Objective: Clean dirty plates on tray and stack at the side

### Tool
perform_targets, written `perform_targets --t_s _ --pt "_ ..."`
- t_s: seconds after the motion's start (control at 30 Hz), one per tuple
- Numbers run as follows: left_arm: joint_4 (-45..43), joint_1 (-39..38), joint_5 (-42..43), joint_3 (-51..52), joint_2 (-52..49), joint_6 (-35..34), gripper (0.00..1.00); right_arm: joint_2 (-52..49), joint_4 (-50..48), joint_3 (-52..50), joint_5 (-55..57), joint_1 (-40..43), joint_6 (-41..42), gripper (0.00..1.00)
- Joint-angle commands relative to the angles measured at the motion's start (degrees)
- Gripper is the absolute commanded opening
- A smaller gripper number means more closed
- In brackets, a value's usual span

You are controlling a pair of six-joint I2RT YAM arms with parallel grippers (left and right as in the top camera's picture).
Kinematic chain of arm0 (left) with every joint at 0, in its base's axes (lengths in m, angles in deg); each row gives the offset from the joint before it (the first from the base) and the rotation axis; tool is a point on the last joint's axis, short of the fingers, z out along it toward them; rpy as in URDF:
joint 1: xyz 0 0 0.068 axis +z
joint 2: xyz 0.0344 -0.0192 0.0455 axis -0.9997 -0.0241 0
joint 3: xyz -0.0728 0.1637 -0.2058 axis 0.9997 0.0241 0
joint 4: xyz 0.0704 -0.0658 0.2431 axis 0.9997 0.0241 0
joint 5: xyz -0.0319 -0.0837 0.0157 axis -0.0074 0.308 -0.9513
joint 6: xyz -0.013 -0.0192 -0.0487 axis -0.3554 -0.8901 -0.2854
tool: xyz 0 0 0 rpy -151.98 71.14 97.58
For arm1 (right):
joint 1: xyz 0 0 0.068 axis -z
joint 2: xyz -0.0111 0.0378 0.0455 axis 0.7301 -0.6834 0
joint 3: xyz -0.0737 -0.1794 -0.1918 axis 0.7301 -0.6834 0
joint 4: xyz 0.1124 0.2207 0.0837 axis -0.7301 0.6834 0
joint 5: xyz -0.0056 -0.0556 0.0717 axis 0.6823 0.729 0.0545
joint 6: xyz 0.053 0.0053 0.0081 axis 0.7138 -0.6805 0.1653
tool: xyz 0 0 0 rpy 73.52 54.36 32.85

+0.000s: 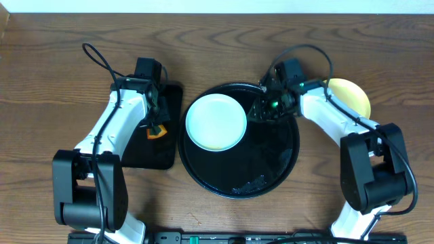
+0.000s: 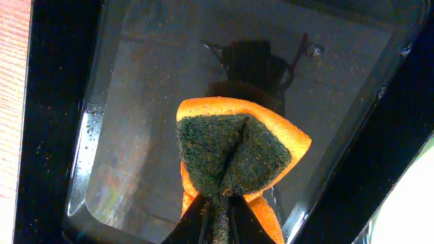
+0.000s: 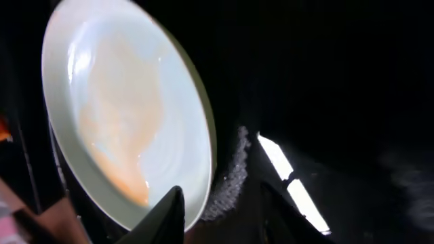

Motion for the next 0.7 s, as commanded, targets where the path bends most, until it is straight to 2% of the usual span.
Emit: perform_targets --t_s 0.0,0.07,0.33,0.53,0.67 --pt "-0.11 0.2 -0.04 0.46 0.94 0.31 0.09 -0.2 2.14 5.7 7.67 -2.01 -6.54 0.39" --pt "-0.11 0.2 -0.04 0.46 0.94 0.31 0.09 -0.22 2.89 7.54 10.73 -3.3 -9.66 0.42" --pt "-0.09 0.2 -0.04 0.46 0.94 0.31 0.09 -2.12 -0.37 7.85 17.99 -7.52 -14.43 0.35" --pt "-0.09 0.2 -0.04 0.46 0.94 0.31 0.09 -7.72 -2.73 7.85 17.62 -8.46 -14.8 0.33" --pt "-0.09 0.2 -0.04 0.46 0.94 0.31 0.09 -10.62 -3.56 7.85 11.82 -8.48 -14.86 0.29"
